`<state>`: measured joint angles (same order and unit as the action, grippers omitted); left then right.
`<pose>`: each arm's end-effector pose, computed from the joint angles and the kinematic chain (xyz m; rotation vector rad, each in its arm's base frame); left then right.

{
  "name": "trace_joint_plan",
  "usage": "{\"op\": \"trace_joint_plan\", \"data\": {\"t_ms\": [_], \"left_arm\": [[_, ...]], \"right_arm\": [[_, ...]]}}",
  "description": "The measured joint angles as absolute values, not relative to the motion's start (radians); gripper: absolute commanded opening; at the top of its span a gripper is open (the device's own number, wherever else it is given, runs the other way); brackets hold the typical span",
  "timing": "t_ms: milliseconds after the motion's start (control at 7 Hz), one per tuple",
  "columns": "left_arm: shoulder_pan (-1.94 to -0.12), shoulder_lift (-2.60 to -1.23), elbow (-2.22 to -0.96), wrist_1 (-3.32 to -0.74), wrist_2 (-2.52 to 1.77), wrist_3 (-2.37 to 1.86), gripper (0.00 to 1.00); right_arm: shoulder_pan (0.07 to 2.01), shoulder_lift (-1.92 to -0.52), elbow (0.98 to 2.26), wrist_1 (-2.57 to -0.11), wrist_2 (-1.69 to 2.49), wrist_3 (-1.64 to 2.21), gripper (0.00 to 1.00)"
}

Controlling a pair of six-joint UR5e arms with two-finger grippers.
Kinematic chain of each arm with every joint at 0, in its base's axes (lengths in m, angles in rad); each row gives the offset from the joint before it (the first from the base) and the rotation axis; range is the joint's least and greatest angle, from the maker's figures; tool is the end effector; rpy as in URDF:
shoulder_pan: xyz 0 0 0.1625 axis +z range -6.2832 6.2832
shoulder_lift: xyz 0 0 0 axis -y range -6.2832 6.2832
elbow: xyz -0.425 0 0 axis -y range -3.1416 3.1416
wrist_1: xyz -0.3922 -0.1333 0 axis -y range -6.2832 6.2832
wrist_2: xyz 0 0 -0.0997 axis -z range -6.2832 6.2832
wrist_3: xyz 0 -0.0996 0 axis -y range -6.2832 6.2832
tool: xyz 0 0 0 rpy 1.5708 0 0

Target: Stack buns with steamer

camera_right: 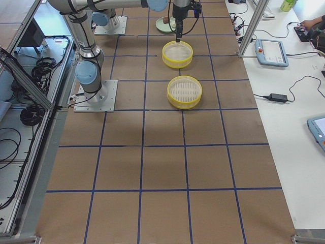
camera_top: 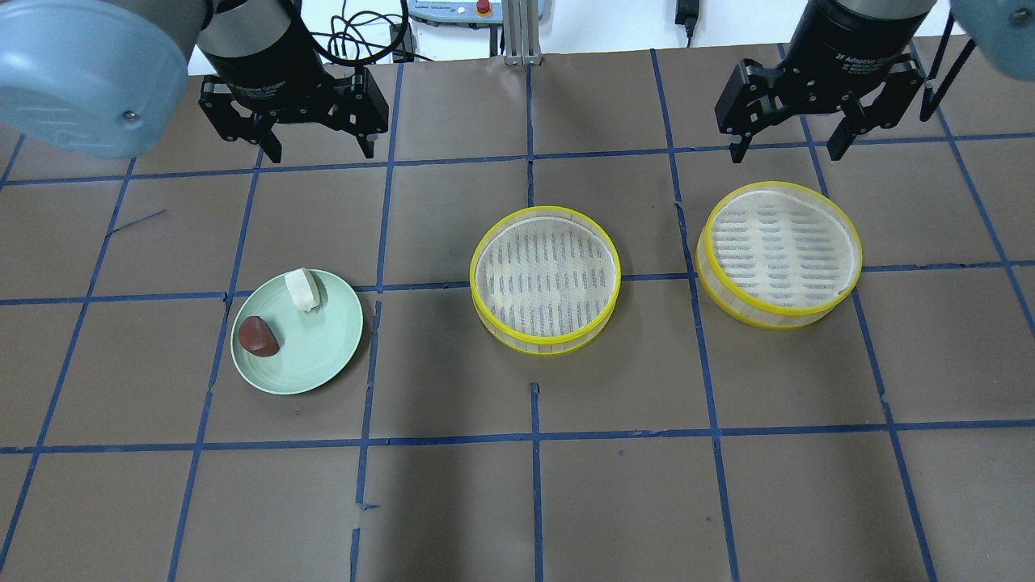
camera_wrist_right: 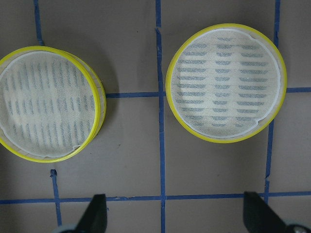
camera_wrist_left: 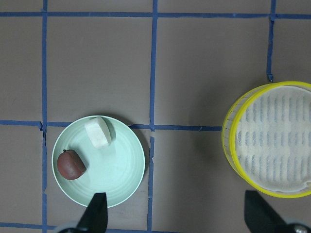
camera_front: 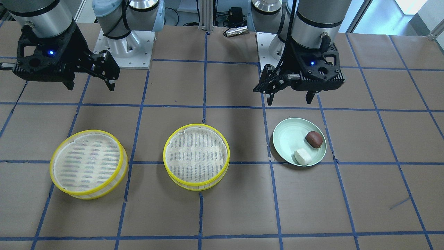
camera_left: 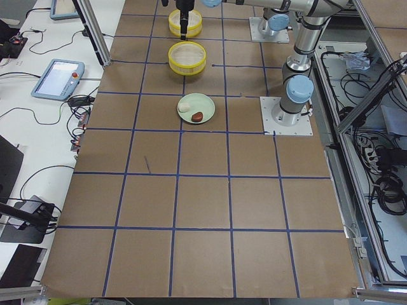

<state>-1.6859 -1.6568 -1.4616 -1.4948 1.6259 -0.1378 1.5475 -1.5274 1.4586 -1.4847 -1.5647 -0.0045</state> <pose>-0.1887 -0.5194 0.5059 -0.0394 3.0950 -0.1632 0.1220 -0.5107 0.5128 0.0295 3.1350 0.0270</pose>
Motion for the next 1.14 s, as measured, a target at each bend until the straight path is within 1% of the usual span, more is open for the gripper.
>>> {"op": "trace_joint_plan", "data": {"t_ms": [429,571,714,857,1000,1143], "left_arm": [[-1.664,-1.642,-1.493,-1.501,1.638,-0.013,1.00],[-1.617,-1.628,-1.530,-1.508,1.641,0.064,1.00],[-1.548,-1.616,-1.577,-1.522,1.641,0.100,0.97],[-1.491,-1.625,-1.625,-1.540,1.641,0.115,0.96],[-1.458,-1.665,-1.675,-1.519,1.637,0.121,0.95],[-1.443,-1.734,-1.729,-1.437,1.633,0.126,0.92]], "right_arm": [[1.542,-1.524,1.471,-1.479,-1.564,0.003,1.00],[1.539,-1.529,1.469,-1.479,-1.561,0.003,1.00],[1.533,-1.530,1.469,-1.480,-1.563,0.000,1.00],[1.522,-1.509,1.484,-1.495,-1.568,-0.007,1.00],[1.489,-1.468,1.506,-1.550,-1.569,-0.026,1.00],[1.439,-1.415,1.517,-1.645,-1.569,-0.070,1.00]]}}
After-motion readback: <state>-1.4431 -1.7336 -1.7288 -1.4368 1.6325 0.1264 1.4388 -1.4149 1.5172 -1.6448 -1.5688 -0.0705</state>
